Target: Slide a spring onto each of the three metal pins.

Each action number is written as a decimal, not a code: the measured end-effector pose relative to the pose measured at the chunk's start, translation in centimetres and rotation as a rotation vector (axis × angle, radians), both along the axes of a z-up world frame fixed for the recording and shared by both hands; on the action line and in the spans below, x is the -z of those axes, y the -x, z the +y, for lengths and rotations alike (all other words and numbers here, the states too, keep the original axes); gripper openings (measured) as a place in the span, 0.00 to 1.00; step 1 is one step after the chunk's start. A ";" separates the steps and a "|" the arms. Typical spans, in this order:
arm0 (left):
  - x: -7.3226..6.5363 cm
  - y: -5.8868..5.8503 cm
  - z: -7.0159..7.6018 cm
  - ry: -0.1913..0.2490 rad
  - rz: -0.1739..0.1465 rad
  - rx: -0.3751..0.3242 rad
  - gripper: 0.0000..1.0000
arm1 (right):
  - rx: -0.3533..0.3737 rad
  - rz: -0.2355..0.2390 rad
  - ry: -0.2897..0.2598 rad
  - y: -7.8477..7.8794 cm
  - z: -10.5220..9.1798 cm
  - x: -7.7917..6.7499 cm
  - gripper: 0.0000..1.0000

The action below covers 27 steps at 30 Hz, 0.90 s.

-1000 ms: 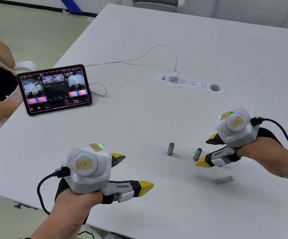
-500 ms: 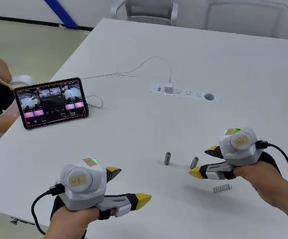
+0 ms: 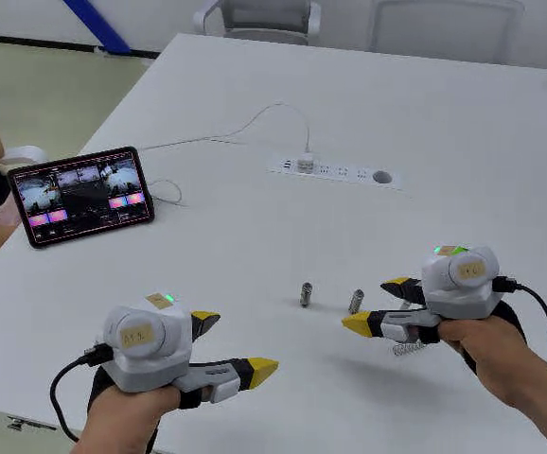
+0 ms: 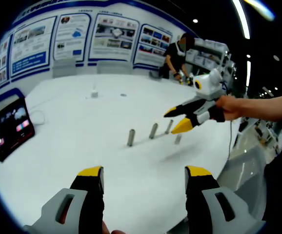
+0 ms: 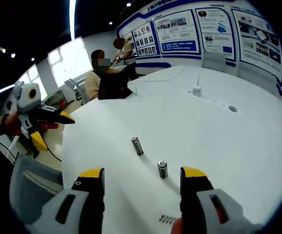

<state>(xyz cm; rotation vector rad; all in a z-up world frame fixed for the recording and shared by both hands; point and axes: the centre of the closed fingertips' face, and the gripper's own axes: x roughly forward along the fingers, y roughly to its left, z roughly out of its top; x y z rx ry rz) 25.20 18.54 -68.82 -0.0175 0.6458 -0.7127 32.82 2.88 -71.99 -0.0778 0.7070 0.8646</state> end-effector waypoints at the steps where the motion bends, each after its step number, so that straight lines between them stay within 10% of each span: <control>1: 0.0 0.0 -0.1 -0.001 0.000 0.002 0.69 | 0.004 0.000 -0.006 0.2 -0.1 0.0 0.64; 27: -0.1 -1.1 -2.1 -0.005 -0.004 0.049 0.70 | 0.118 0.029 -0.072 5.2 -5.0 0.1 0.72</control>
